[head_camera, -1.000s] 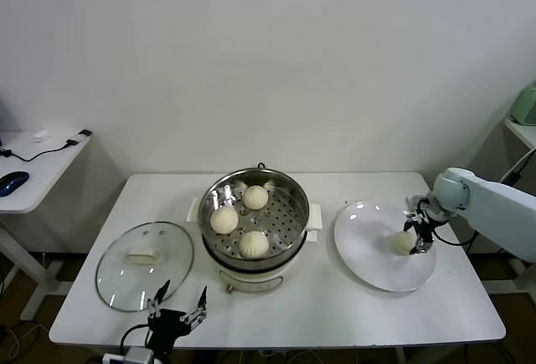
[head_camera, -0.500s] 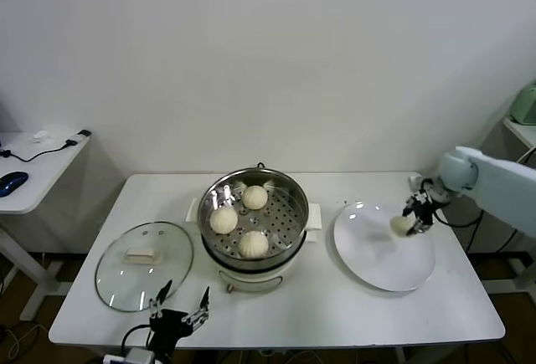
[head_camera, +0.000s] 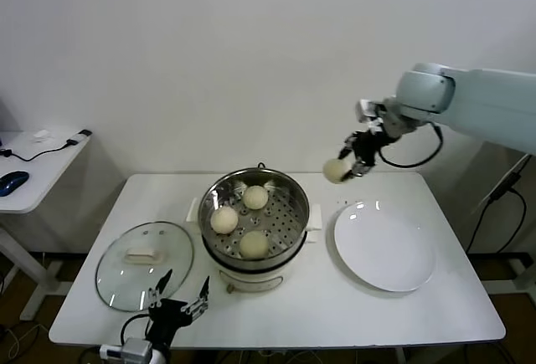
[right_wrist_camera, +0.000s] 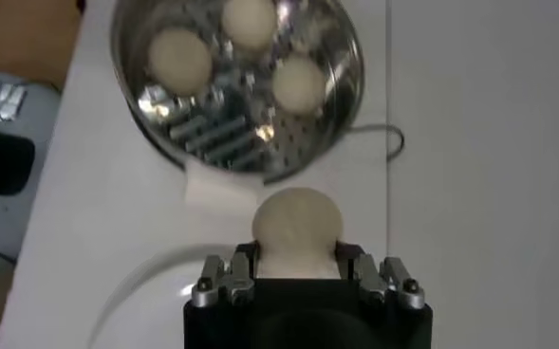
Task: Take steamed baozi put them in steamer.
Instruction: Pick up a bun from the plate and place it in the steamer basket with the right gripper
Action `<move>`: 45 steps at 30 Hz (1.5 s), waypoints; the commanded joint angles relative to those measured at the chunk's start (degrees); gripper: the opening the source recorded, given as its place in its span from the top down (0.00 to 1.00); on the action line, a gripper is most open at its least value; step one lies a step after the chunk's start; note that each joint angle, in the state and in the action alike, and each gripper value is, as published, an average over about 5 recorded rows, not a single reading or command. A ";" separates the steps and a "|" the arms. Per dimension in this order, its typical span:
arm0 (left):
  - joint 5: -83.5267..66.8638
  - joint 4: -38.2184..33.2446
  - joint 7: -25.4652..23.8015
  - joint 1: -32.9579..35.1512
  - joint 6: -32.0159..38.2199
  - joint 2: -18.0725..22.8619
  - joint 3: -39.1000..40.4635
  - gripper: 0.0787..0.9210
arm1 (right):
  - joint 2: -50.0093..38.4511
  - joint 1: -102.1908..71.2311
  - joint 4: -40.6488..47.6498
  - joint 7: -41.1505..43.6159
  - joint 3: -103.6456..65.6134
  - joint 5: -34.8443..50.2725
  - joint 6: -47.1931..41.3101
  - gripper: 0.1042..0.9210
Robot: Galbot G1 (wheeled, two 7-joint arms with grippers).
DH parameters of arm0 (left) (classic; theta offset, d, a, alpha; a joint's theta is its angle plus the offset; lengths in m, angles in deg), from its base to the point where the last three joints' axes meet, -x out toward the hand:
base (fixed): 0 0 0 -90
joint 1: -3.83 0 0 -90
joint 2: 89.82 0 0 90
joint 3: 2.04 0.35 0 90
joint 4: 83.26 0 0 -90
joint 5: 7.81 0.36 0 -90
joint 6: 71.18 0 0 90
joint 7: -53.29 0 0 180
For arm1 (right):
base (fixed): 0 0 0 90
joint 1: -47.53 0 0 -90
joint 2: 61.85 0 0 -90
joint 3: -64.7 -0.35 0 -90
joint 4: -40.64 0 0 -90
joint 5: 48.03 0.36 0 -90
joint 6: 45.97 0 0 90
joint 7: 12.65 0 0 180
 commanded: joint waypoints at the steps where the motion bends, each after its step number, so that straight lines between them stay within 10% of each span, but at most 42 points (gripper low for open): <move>1: -0.83 -0.61 -0.06 -0.21 -0.25 -0.07 -0.56 0.12 | 12.85 0.52 -8.45 -10.21 2.23 13.10 -8.64 0.44; 29: -2.20 -0.42 -0.07 -0.05 0.11 -0.53 -1.46 0.12 | 14.09 -22.05 3.89 -16.13 -6.35 0.18 -11.89 0.44; 40: -2.26 -0.72 -0.01 0.44 -0.05 -0.81 -1.70 0.12 | 9.17 -13.58 4.83 -4.20 -6.11 4.45 -0.88 0.14; 45: -2.64 -1.01 0.18 0.45 -0.44 -0.87 -1.74 0.12 | 2.58 -18.32 7.07 -13.56 -19.15 8.49 -0.52 0.12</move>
